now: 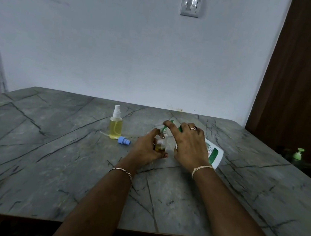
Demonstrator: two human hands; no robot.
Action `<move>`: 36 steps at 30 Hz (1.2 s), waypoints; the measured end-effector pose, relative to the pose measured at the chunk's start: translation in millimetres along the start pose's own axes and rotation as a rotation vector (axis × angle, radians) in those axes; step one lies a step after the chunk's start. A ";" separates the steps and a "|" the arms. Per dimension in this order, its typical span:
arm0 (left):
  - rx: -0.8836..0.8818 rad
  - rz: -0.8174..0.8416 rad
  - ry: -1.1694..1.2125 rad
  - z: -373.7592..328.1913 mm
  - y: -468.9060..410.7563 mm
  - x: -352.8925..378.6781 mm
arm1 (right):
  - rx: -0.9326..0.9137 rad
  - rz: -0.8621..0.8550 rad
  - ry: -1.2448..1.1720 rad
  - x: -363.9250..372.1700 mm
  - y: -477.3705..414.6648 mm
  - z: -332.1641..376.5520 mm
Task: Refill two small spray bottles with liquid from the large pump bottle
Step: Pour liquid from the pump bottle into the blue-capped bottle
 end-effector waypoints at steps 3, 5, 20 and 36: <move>0.002 0.003 0.008 0.7 -0.3 0.3 | 0.017 0.000 -0.014 -2.1 -0.8 0.6; 0.004 -0.002 0.022 0.7 -0.5 0.2 | 0.022 -0.010 -0.012 -3.3 -1.5 1.8; -0.001 -0.017 0.008 1.9 -1.2 0.7 | -0.009 -0.053 0.035 -2.4 3.5 0.0; -0.007 -0.017 0.019 9.0 -4.9 2.1 | 0.014 0.006 -0.024 -6.3 -2.4 5.0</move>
Point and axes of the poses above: each hand's wrist, its own y-axis away from the middle knuckle, its own x-axis out of the palm, z = x × y, the point moved 8 cm from there along -y, towards the middle knuckle, and after that the axes turned 2 degrees about y, right-handed, at the moved point
